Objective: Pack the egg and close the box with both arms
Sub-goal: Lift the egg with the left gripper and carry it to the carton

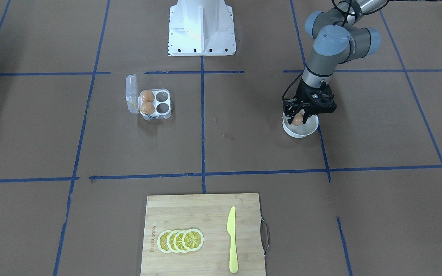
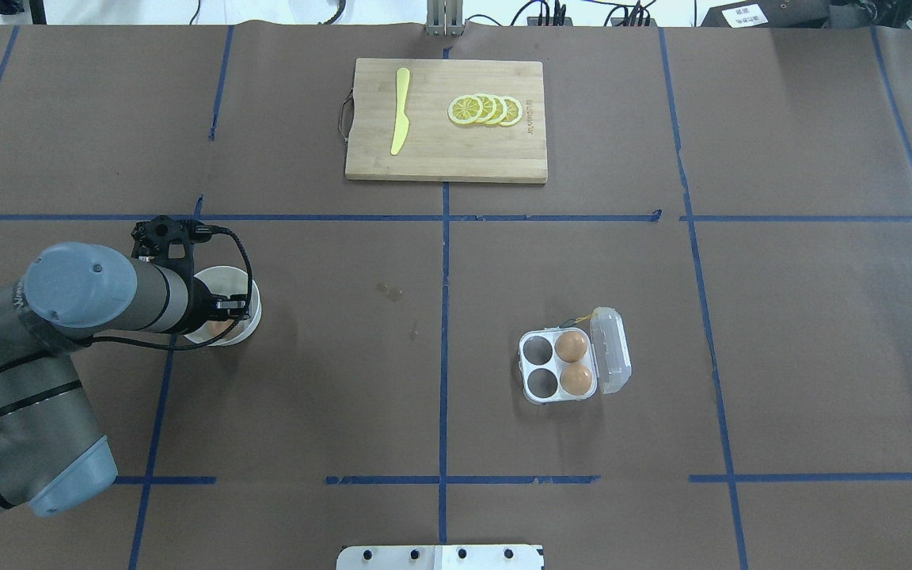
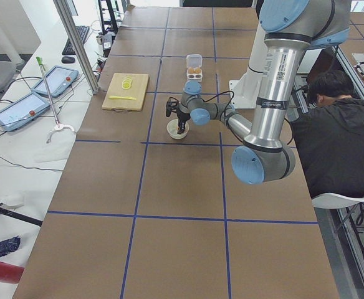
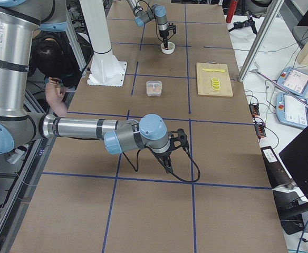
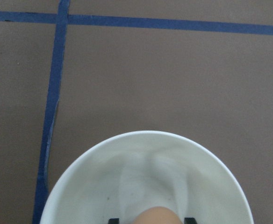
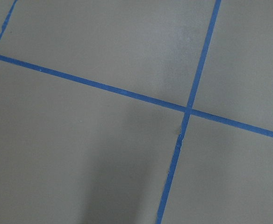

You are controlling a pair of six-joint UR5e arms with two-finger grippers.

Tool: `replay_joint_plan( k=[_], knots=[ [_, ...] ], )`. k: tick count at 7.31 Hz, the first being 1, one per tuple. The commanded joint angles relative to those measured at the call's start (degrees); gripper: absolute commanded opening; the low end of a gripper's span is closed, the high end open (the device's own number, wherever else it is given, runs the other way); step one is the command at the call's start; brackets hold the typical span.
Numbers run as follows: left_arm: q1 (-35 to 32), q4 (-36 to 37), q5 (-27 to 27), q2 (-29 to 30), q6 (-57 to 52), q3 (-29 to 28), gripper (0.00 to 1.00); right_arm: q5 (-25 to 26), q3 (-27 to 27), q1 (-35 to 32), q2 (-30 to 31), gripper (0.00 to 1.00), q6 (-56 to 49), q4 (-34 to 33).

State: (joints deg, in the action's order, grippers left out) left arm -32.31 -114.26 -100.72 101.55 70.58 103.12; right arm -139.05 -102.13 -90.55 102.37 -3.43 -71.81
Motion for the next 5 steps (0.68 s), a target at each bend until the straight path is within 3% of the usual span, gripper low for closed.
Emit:
replay_joint_plan(
  k=[1, 4, 5],
  knots=[
    [-0.56, -0.09, 0.08, -0.03, -0.70, 2.15, 0.00, 0.00, 0.00, 0.02, -0.06, 1.00, 0.00, 0.00],
    [-5.91, -0.96, 0.08, 0.84, -13.41, 4.80, 0.00, -0.08, -0.09, 0.02, -0.06, 1.00, 0.09, 0.00],
    [-6.19, -1.49, 1.13, 4.06, -14.06, 4.72, 0.00, -0.08, -0.09, -0.07, -0.06, 1.00, 0.09, 0.09]
  ],
)
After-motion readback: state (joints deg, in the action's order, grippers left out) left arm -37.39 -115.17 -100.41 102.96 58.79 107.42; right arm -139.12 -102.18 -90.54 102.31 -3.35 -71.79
